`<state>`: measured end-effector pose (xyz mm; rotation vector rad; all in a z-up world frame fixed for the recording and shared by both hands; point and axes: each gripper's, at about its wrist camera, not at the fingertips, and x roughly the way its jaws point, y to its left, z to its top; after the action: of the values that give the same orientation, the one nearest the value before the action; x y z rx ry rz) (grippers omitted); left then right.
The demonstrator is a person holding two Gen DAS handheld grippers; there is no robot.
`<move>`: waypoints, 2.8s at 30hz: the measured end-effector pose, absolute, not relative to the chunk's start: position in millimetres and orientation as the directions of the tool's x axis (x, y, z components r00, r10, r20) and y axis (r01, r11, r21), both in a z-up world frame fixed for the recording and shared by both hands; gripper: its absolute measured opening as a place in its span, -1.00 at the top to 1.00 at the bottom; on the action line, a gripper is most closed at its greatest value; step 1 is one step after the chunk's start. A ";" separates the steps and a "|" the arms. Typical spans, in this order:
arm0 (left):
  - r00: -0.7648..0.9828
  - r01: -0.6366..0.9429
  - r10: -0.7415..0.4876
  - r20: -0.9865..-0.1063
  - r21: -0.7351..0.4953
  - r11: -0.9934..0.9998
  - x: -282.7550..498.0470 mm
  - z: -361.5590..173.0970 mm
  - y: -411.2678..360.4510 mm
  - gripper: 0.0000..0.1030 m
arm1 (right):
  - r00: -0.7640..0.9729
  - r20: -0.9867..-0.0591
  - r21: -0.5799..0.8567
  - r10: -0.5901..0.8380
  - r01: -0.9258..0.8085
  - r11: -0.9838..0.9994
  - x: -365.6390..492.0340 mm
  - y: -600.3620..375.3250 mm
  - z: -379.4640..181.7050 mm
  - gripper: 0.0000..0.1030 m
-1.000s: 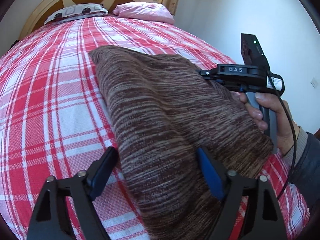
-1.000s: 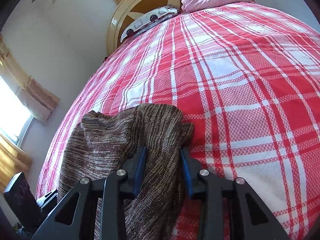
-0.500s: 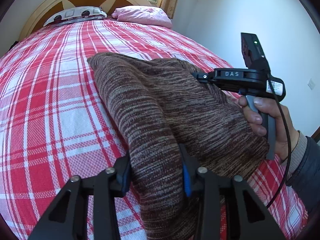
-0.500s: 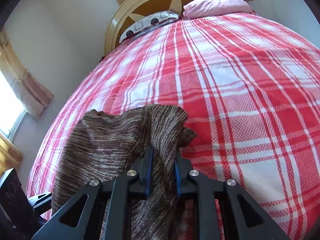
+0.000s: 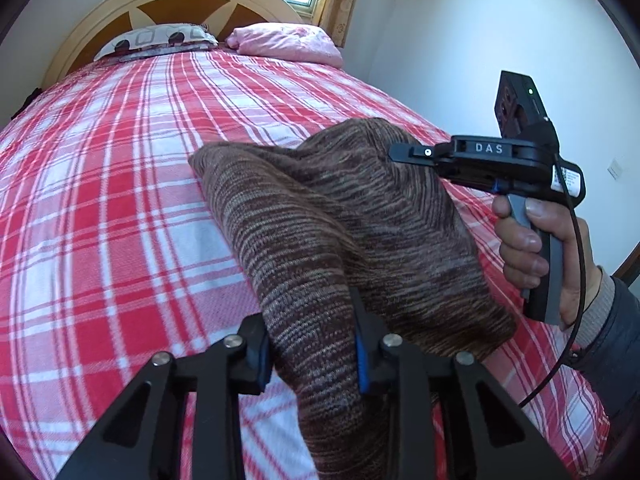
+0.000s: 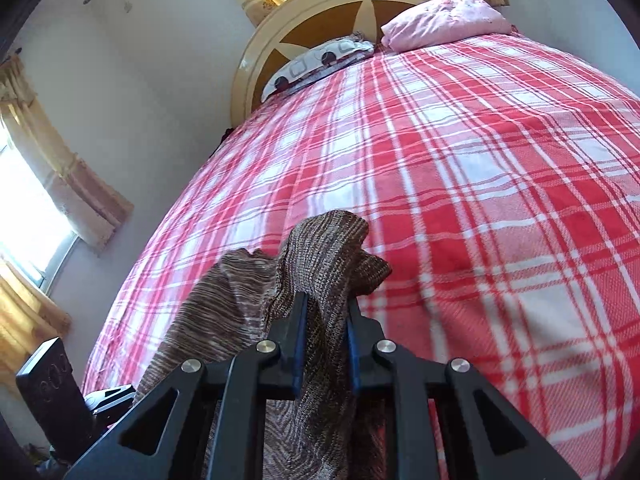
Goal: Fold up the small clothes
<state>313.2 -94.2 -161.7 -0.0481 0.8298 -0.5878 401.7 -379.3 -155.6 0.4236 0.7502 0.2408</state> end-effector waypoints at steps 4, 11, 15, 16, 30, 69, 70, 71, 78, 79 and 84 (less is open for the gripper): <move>0.553 0.457 -0.507 -0.661 -0.268 0.848 297.5 -150.4 -72.6 0.39 | 0.702 -0.599 0.461 0.387 -0.093 0.883 388.7 -353.7 -146.5 0.68; 0.605 0.408 -0.485 -0.631 -0.278 0.870 272.0 -130.4 -23.1 0.39 | 0.688 -0.565 0.488 0.455 -0.165 0.857 373.4 -304.0 -133.9 0.69; 0.635 0.373 -0.464 -0.617 -0.280 0.884 250.1 -125.2 4.7 0.39 | 0.669 -0.548 0.508 0.502 -0.210 0.835 369.1 -270.4 -130.6 0.69; 0.640 0.365 -0.459 -0.616 -0.281 0.887 247.3 -124.7 10.8 0.39 | 0.662 -0.547 0.510 0.512 -0.222 0.831 367.8 -260.0 -130.1 0.69; 0.718 0.235 -0.380 -0.584 -0.311 0.921 189.5 -121.9 95.0 0.39 | 0.577 -0.525 0.540 0.626 -0.343 0.769 362.3 -151.2 -129.9 0.69; 0.768 -0.078 -0.045 -0.639 -0.162 0.984 168.4 -165.6 209.3 -0.41 | 0.455 -0.657 0.440 0.601 -0.417 0.796 327.3 -47.3 -170.2 0.46; 0.768 -0.085 -0.029 -0.640 -0.147 0.986 174.1 -165.1 210.9 -0.41 | 0.431 -0.658 0.448 0.617 -0.434 0.782 313.0 -47.1 -170.2 0.46; 0.764 -0.090 -0.017 -0.644 -0.133 0.987 181.8 -167.0 212.8 -0.41 | 0.411 -0.662 0.455 0.626 -0.444 0.772 301.7 -46.9 -171.6 0.46; 0.712 -0.124 0.048 -0.701 -0.058 0.991 207.7 -200.1 214.6 -0.60 | 0.252 -0.731 0.490 0.635 -0.454 0.744 226.9 -37.5 -206.0 0.46; 0.713 -0.131 0.052 -0.699 -0.059 0.990 207.6 -201.6 214.6 -0.62 | 0.263 -0.738 0.469 0.622 -0.462 0.752 222.7 -35.0 -208.4 0.47; 0.720 -0.127 0.051 -0.692 -0.060 0.990 201.1 -193.2 208.4 -0.60 | 0.322 -0.719 0.459 0.616 -0.446 0.768 217.2 -46.7 -201.4 0.93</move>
<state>201.1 208.4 -193.2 -0.1059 0.7611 0.0985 217.2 -46.7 -201.4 0.1897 1.0281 0.7025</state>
